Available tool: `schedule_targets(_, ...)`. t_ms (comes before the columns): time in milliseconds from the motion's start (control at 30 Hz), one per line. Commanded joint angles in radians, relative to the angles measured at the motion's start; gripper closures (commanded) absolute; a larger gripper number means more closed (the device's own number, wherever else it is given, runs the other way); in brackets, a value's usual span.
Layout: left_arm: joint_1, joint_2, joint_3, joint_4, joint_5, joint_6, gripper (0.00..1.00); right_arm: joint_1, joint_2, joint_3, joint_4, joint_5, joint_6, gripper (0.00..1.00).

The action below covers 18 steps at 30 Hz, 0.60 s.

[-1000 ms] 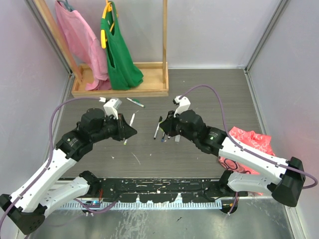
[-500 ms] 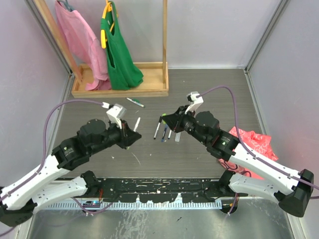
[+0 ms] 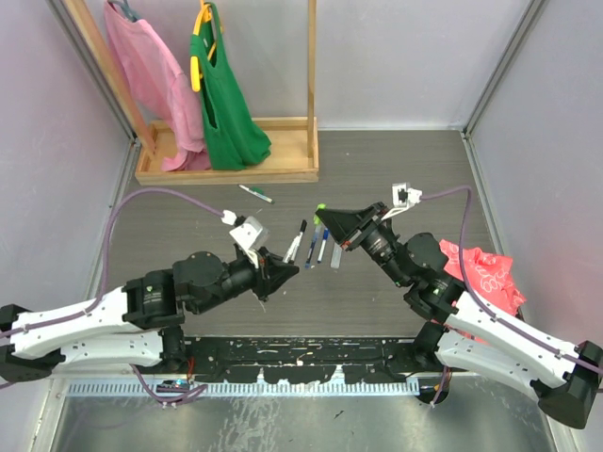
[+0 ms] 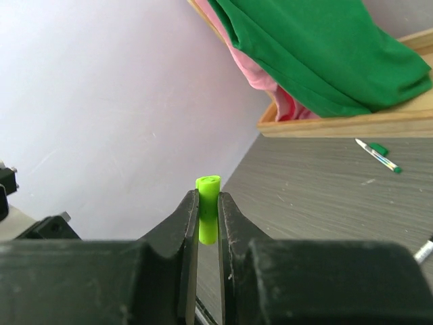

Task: Insert the pens into the pen caps
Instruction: Insert the pen cap onto the pen.

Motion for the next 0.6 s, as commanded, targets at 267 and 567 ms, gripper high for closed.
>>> schedule_targets(267, -0.047, 0.051, -0.01, 0.293, -0.043, 0.044, 1.0, -0.002, -0.061, -0.076, 0.444, -0.084, -0.033, 1.0)
schedule_targets(567, -0.047, 0.05, -0.012, 0.29, -0.024, 0.036, 1.0, -0.003, -0.022, -0.077, 0.525, -0.186, -0.023, 1.0)
